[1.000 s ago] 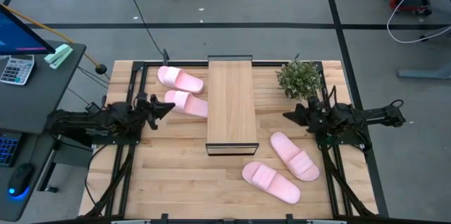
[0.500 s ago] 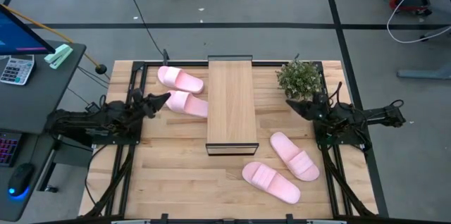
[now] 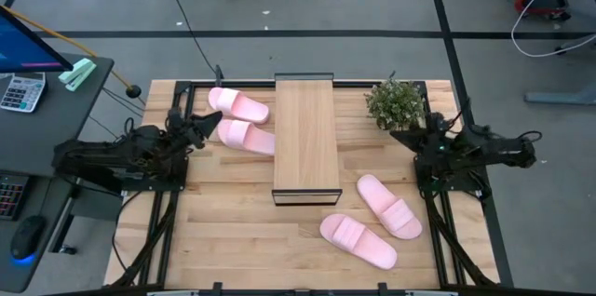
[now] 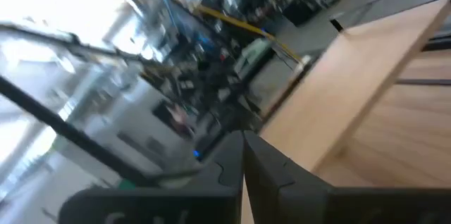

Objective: Pick and place slides into the shelf
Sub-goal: Put the pink slipper on the shelf

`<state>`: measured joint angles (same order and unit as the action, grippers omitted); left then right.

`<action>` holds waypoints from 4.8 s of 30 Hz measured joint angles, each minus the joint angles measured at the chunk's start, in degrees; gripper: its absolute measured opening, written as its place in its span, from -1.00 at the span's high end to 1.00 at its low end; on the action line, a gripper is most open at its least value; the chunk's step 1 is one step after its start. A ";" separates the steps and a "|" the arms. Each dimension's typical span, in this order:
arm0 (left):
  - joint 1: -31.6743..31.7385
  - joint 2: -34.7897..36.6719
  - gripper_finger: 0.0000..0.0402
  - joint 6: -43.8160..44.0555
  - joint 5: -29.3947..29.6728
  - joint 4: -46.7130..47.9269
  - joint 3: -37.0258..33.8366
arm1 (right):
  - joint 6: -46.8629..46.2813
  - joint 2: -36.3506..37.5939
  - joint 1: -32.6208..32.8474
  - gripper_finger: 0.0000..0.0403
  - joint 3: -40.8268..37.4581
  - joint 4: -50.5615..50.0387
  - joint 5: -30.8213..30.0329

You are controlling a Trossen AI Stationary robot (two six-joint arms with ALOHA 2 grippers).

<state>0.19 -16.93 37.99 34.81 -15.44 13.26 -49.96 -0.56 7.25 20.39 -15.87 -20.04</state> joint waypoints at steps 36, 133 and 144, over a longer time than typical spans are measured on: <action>0.01 -15.69 0.47 0.26 1.17 26.26 23.11 | 0.08 -33.81 0.04 0.63 25.48 -47.98 39.99; 63.58 -72.13 -0.17 -22.59 -38.36 50.38 41.13 | -1.45 -36.89 0.04 0.06 25.50 -48.08 33.95; 66.45 -75.75 -0.16 -22.94 -45.55 46.07 41.15 | -4.05 -36.89 0.05 0.06 25.50 -45.71 33.87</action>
<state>66.65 -92.68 15.05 -10.74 30.64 54.41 -54.01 -37.45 7.29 45.89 -61.57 13.84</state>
